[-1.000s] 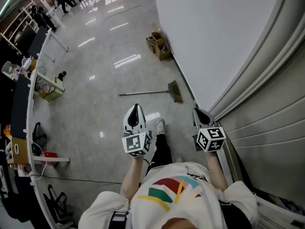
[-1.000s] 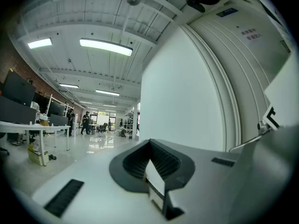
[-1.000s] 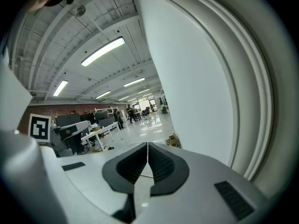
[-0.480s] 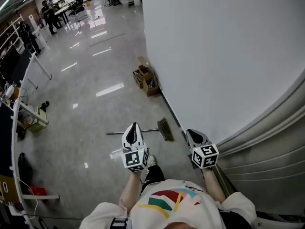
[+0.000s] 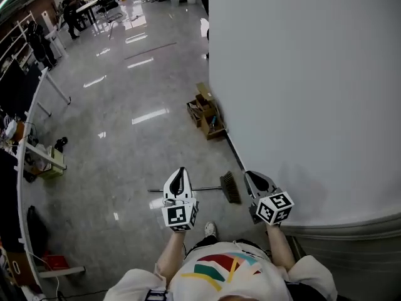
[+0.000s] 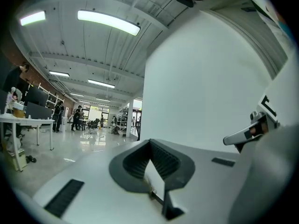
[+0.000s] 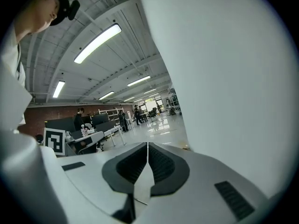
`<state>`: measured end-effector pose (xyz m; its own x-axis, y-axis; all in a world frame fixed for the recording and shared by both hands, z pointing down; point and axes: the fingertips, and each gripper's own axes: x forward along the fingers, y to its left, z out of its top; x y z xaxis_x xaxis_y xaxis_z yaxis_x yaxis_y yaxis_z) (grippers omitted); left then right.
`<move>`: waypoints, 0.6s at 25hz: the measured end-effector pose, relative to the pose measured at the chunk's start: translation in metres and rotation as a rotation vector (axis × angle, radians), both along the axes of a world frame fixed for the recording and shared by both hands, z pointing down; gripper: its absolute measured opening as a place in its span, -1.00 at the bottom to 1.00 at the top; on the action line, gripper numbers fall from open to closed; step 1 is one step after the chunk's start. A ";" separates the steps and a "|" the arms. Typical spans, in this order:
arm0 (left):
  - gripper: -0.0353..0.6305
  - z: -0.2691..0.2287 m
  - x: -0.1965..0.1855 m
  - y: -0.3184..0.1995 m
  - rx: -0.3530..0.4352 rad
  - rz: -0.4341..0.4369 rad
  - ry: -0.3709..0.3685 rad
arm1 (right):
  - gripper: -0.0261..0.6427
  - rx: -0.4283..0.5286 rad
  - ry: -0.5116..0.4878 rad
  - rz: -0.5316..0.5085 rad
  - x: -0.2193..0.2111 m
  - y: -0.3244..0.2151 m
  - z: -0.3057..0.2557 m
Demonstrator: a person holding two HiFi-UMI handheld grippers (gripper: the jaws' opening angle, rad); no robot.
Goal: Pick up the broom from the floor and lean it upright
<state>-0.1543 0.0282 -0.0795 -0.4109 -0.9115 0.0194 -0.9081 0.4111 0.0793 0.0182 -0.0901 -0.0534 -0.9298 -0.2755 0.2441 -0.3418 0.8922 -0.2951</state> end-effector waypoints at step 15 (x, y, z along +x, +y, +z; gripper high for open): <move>-0.76 0.021 -0.044 -0.066 -0.051 -0.029 0.006 | -0.60 0.048 0.026 -0.175 -0.091 -0.049 0.025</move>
